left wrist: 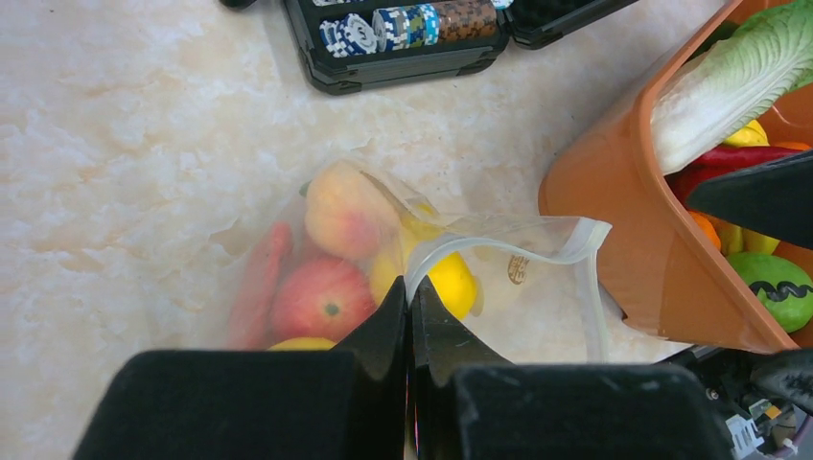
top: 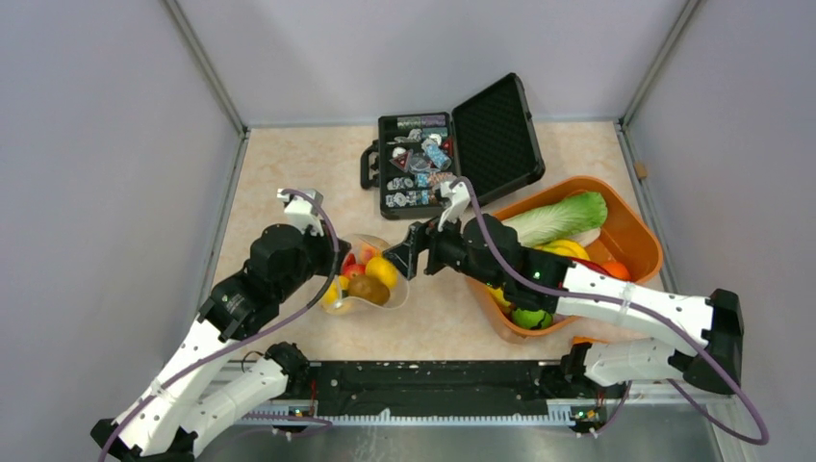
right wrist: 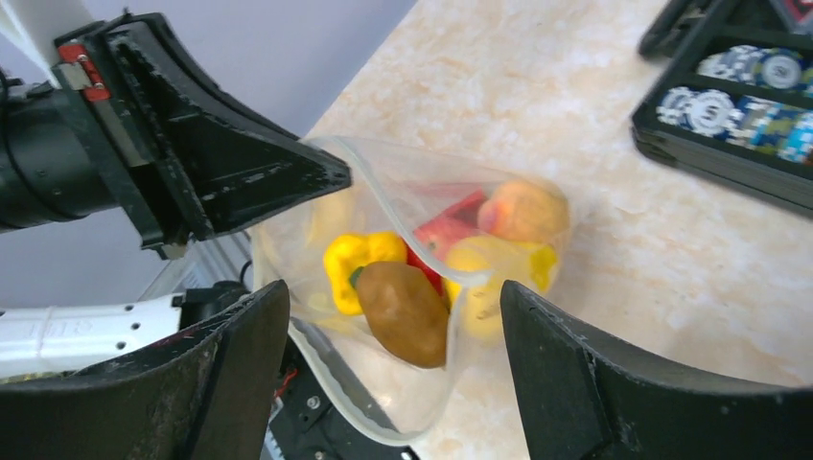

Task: Place the food in the zip-top bag and seal the zipper
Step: Place the fake vegetable in the zipper food storage bag.

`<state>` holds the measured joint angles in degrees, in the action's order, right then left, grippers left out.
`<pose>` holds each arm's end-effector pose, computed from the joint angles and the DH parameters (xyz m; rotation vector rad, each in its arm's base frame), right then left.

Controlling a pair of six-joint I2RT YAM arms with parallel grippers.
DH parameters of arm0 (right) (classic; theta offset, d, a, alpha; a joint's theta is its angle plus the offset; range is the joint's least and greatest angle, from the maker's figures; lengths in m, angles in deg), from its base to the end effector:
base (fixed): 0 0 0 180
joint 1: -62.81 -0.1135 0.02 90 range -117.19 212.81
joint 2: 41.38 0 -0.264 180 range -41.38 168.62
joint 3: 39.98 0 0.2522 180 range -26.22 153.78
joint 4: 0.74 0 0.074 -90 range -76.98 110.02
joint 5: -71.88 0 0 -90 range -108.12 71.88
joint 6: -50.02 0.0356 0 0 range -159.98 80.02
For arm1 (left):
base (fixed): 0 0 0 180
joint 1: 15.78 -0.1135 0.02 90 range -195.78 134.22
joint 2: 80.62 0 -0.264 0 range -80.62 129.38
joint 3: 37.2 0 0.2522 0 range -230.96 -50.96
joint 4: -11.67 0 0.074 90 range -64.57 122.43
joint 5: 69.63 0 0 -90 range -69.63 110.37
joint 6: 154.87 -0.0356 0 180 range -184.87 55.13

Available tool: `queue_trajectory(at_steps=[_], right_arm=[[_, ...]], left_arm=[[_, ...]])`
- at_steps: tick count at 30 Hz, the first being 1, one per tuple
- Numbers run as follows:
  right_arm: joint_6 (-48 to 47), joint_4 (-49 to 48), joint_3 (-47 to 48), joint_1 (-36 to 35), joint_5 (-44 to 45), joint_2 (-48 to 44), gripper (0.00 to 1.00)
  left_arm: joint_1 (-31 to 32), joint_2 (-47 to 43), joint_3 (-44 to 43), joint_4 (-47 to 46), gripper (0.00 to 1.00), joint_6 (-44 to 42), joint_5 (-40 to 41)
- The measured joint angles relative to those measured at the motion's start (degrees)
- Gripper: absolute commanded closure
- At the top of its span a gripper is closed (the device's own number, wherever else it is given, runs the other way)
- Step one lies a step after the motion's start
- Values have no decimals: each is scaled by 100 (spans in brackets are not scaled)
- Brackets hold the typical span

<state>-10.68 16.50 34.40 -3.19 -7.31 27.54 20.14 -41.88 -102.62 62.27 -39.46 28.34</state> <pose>0.1211 0.2556 0.3616 -0.4563 1.8368 1.0135 0.1157 -0.0777 0.3476 0.0941 2.0245 -0.5503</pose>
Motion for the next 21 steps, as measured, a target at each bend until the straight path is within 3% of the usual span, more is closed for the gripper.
queue_trajectory(at_steps=[9, 15, 21], right_arm=[[433, 599, -535, 0, 654, -570, 25], [673, 905, -890, 0, 693, -691, 38], [846, 1344, -807, 0, 999, -575, 42]], left_arm=[[0, 0, 2, 0, 100, 4, 107], [0, 2, 2, -2, 100, 15, 109], [0, 2, 0, 0, 100, 20, 118]])
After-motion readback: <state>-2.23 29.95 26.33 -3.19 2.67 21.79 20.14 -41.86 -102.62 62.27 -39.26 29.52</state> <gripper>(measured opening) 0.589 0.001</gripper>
